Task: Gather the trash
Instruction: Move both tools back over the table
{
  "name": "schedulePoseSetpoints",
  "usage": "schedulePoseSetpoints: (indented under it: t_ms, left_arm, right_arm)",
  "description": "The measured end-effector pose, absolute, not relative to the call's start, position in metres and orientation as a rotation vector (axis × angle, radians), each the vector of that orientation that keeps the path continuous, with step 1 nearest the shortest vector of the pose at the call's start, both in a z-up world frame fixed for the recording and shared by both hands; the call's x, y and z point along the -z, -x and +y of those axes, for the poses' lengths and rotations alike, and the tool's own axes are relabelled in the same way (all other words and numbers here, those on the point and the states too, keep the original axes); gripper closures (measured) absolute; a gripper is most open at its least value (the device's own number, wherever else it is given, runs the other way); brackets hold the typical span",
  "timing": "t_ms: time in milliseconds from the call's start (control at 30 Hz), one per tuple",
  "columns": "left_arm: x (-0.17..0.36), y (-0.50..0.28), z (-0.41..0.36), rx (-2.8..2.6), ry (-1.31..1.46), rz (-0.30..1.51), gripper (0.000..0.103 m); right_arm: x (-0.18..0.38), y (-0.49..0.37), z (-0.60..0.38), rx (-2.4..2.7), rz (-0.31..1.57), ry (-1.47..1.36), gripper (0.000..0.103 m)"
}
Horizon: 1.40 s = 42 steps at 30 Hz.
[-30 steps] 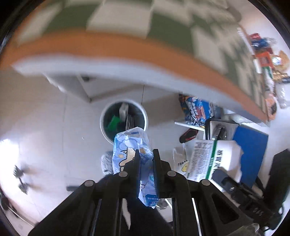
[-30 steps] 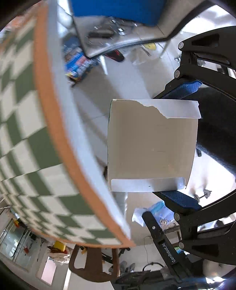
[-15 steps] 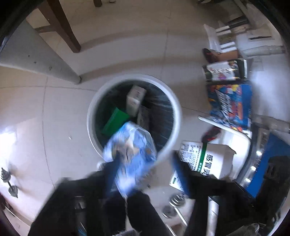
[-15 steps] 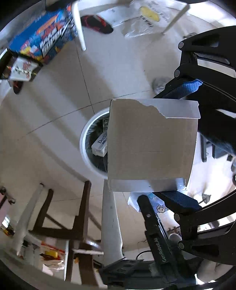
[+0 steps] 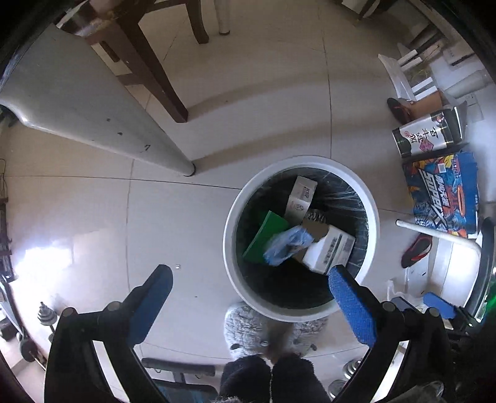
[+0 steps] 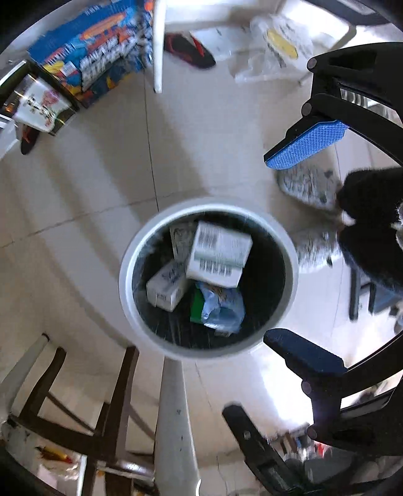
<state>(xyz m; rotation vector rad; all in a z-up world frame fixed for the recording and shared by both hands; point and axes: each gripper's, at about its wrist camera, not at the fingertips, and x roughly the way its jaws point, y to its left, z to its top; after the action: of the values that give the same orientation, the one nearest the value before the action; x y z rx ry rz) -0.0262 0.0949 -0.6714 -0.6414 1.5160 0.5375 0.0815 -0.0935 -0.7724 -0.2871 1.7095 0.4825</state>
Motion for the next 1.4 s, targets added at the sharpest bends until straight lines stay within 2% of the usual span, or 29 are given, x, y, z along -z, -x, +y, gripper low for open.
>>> schedulePoseSetpoints:
  t_ms: [433, 700, 1000, 1400]
  left_arm:
    - [0.631, 0.042, 0.071, -0.551, 0.604, 1.527, 0.000]
    - [0.581, 0.063, 0.050, -0.546, 0.606, 1.531, 0.000]
    - [0.486, 0.073, 0.028, -0.511, 0.535, 1.516, 0.000]
    - [0.334, 0.090, 0.010, -0.476, 0.514, 1.435, 0.000]
  right_arm:
    - [0.722, -0.065, -0.096, -0.430, 1.631, 0.394, 0.000]
    - [0.667, -0.052, -0.106, -0.437, 1.586, 0.402, 0.000]
    - [0.564, -0.028, -0.125, -0.460, 1.554, 0.386, 0.000]
    - [0.378, -0.008, -0.142, -0.503, 1.472, 0.307, 0.000]
